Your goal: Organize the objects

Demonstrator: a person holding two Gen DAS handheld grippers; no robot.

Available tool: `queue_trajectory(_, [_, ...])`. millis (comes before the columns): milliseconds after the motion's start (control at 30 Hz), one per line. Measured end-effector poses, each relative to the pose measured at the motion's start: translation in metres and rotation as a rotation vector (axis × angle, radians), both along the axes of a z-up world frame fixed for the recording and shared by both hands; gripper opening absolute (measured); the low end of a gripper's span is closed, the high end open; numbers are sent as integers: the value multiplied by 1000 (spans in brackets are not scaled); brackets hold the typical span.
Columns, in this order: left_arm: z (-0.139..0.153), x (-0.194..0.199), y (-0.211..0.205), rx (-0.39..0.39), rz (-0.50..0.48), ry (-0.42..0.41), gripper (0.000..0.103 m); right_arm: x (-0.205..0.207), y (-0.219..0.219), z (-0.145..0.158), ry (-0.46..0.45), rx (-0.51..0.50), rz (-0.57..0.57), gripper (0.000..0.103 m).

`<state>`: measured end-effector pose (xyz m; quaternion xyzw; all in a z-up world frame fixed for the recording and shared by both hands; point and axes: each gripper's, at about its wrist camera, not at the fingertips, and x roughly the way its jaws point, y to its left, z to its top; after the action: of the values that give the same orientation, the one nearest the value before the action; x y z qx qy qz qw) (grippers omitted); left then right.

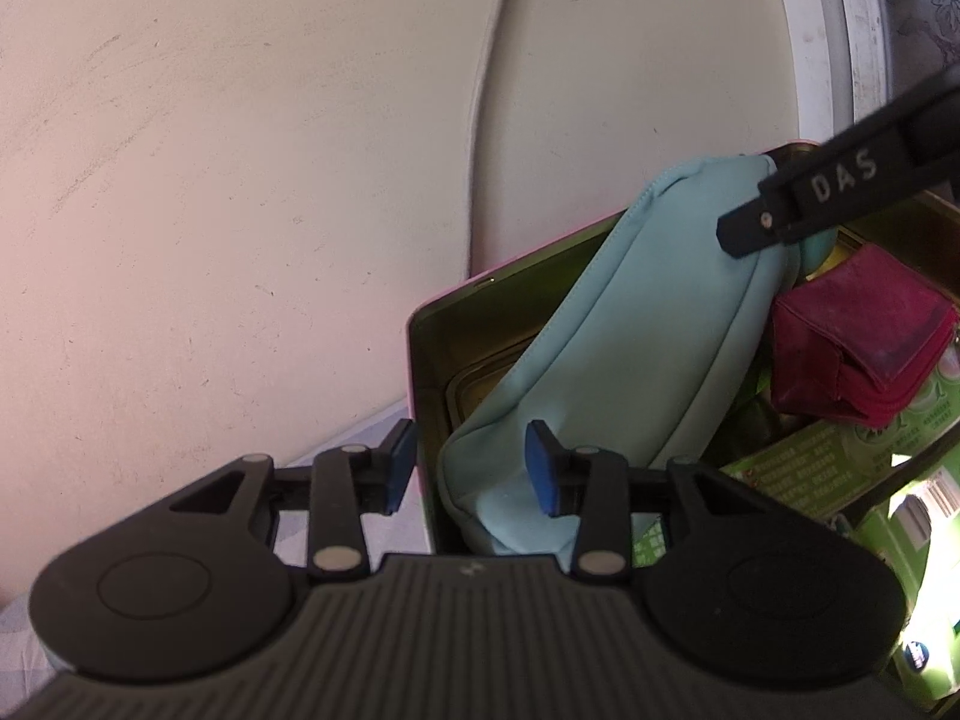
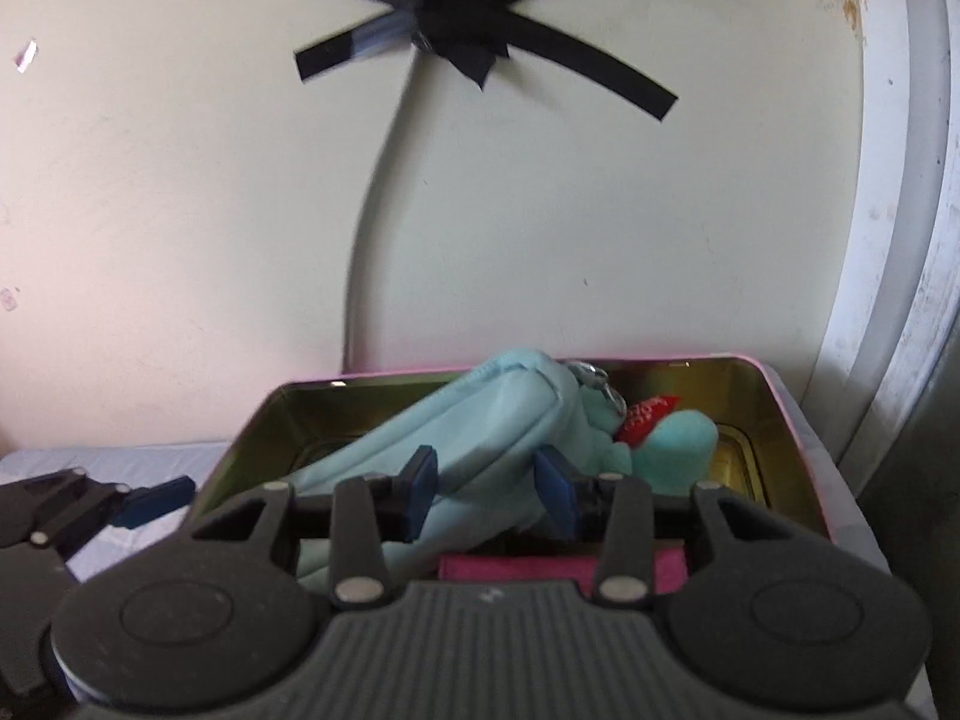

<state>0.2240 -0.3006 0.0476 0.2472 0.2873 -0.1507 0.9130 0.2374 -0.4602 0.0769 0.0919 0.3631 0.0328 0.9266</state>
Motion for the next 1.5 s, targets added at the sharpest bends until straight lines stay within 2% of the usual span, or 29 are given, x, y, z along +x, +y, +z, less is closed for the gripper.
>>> queue_trajectory(67, [0, 8, 3, -15, 25, 35, 42, 4, 1, -5, 16, -12, -13, 38])
queue_trajectory(133, [5, 12, 14, -81, 48, 87, 42, -6, 3, 2, -12, -11, -11, 38])
queue_trajectory(200, [16, 4, 22, -126, 50, 79, 42, -26, 8, 15, -62, -16, -2, 38])
queue_trajectory(300, [40, -24, 36, -174, 36, 6, 42, -65, 15, 34, -136, -29, 18, 38])
queue_trajectory(433, [65, -79, 51, -238, 5, -51, 43, -121, 30, 51, -205, -34, 53, 38])
queue_trajectory(667, [68, -161, 85, -316, 14, -66, 48, -206, 64, 61, -243, -52, 67, 38])
queue_trajectory(733, [67, -179, 94, -330, 20, -77, 59, -228, 75, 61, -246, -43, 69, 39])
queue_trajectory(800, [63, -198, 103, -340, 24, -102, 65, -250, 85, 60, -254, -46, 65, 40])
queue_trajectory(833, [62, -206, 106, -345, 25, -111, 74, -261, 90, 59, -257, -46, 63, 41])
queue_trajectory(900, [61, -222, 114, -354, 34, -140, 84, -280, 99, 56, -265, -40, 57, 43])
queue_trajectory(1100, [60, -258, 146, -379, 84, -175, 103, -332, 117, 45, -276, 21, 19, 47])
queue_trajectory(1267, [59, -277, 161, -372, 104, -177, 103, -366, 128, 37, -297, 50, 9, 54])
queue_trajectory(1500, [56, -298, 172, -383, 124, -182, 103, -396, 147, 33, -316, 14, 22, 56])
